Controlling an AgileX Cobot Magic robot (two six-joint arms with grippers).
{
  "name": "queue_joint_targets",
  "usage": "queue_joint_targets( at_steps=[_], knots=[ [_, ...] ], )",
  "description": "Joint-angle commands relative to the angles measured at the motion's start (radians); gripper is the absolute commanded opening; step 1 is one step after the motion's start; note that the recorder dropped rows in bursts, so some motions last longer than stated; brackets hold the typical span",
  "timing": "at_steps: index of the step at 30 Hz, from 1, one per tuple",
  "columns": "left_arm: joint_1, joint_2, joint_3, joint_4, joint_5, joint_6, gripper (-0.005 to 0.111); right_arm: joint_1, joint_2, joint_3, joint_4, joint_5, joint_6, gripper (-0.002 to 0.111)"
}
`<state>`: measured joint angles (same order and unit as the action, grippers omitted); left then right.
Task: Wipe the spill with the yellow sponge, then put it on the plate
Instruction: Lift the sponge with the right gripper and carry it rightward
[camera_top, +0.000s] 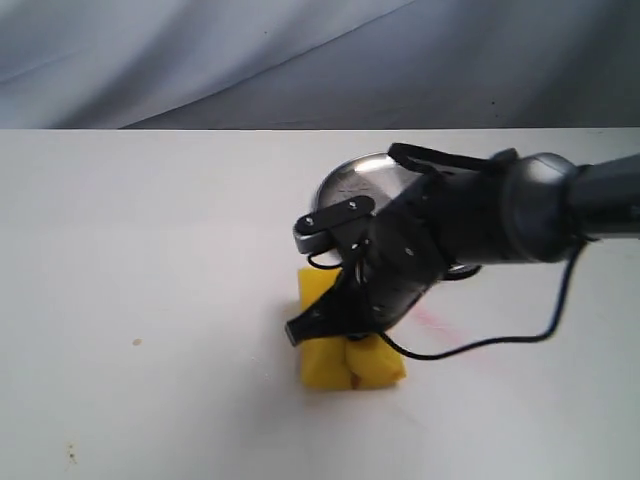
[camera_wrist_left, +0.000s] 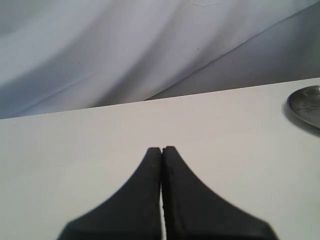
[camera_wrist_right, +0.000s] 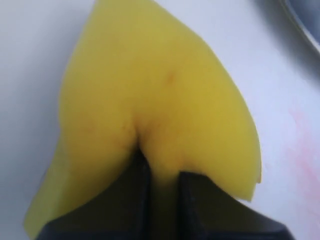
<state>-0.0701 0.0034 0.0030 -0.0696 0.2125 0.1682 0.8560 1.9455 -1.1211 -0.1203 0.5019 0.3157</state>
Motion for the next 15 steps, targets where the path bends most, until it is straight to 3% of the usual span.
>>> queue_joint_targets(
  at_steps=[1,8,15],
  knots=[
    [0.001,-0.003,-0.003,0.001,-0.007,-0.010,0.000,0.002,0.170,-0.197,0.136,0.072,-0.119,0.000],
    [0.001,-0.003,-0.003,0.001,-0.007,-0.010,0.000,0.060,0.329,-0.509,0.196,0.253,-0.211,0.000],
    [0.001,-0.003,-0.003,0.001,-0.007,-0.010,0.000,0.153,0.328,-0.519,0.192,0.322,-0.267,0.000]
  ],
)
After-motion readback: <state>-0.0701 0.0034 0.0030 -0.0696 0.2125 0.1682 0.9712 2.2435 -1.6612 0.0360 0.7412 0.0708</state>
